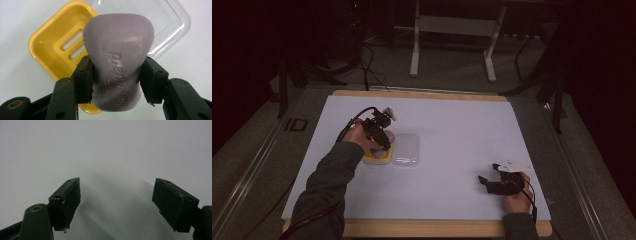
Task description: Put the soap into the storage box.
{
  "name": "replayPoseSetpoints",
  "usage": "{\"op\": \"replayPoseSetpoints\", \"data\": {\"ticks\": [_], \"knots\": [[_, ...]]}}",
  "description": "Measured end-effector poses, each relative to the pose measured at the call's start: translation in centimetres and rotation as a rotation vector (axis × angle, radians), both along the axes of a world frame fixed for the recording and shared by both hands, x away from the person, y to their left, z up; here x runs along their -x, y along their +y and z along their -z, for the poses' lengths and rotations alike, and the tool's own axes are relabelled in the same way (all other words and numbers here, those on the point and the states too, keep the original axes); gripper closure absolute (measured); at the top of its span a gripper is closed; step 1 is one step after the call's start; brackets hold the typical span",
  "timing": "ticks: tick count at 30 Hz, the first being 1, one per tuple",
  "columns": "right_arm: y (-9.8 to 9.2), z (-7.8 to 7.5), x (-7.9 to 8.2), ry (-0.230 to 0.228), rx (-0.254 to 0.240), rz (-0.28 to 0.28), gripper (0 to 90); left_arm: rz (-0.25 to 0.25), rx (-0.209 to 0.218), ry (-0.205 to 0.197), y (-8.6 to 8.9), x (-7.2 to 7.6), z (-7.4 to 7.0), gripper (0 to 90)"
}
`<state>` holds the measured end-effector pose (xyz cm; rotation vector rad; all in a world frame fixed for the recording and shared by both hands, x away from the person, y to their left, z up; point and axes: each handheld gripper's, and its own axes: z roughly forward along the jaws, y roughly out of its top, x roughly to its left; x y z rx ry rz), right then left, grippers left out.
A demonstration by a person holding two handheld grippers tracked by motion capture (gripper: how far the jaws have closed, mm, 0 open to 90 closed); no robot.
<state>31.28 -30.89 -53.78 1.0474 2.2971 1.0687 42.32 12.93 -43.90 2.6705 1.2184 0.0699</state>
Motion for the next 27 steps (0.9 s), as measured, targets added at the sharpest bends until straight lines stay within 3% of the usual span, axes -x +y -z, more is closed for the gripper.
{"op": "replayPoseSetpoints", "data": {"ticks": [18,25,27], "knots": [[0.03,0.00,0.01,0.000,0.002,-0.002,22.3,-0.028,0.009,0.003,0.05,-0.54,0.28,49.8],[0.04,0.01,0.01,0.000,0.003,-0.003,22.3,-0.040,0.001,0.003,0.13,-0.69,0.45,49.8],[0.04,0.01,0.01,0.000,0.003,-0.002,22.3,-0.044,-0.017,-0.004,0.13,-0.73,0.55,49.8]]}}
